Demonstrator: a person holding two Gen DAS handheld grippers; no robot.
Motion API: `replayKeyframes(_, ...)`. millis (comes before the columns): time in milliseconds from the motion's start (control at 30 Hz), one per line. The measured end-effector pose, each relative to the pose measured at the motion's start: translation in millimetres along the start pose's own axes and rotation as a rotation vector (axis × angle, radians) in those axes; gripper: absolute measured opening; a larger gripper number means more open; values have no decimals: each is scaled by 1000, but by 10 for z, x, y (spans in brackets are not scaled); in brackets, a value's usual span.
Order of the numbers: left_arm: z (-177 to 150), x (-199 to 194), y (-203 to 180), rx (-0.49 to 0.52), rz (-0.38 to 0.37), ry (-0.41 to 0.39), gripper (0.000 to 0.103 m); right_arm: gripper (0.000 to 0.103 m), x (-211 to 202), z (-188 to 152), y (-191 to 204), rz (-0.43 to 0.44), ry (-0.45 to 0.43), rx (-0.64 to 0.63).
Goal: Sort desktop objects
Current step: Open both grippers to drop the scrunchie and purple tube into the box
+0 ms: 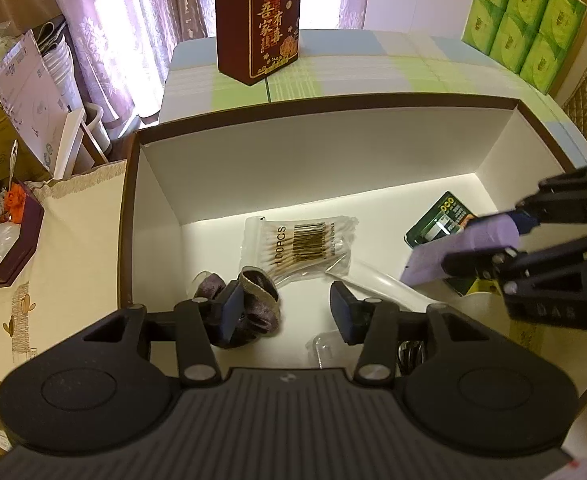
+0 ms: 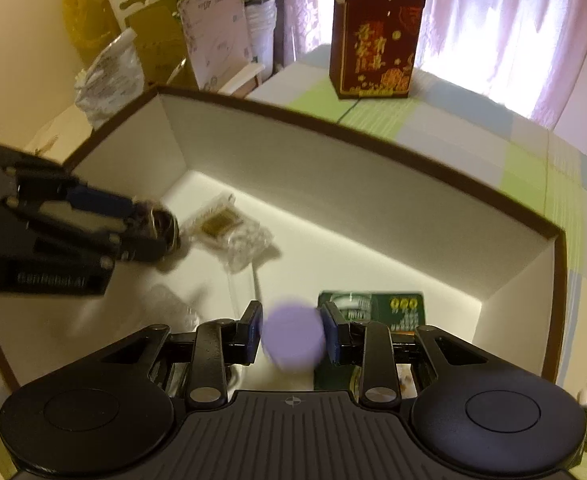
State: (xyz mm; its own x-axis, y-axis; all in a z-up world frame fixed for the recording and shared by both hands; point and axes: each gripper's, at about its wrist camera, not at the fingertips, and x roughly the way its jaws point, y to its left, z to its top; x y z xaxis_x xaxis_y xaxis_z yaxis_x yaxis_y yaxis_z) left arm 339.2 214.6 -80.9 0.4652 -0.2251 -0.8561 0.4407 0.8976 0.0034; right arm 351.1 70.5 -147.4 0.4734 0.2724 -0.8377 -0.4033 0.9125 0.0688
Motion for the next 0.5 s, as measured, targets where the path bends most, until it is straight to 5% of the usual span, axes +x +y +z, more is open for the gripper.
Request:
replayKeyframes(300, -1, -29, -40, -6, -16, -7, 46, 34, -71, 70, -104, 21, -27, 25)
replayKeyframes(367, -6, -31, -50, -5, -16, -7, 47, 52, -100, 48, -123, 13, -24, 25)
replayKeyframes(500, -4, -19, -67, -6, -18, -3, 48, 67, -156, -11, -145, 4, -31, 25)
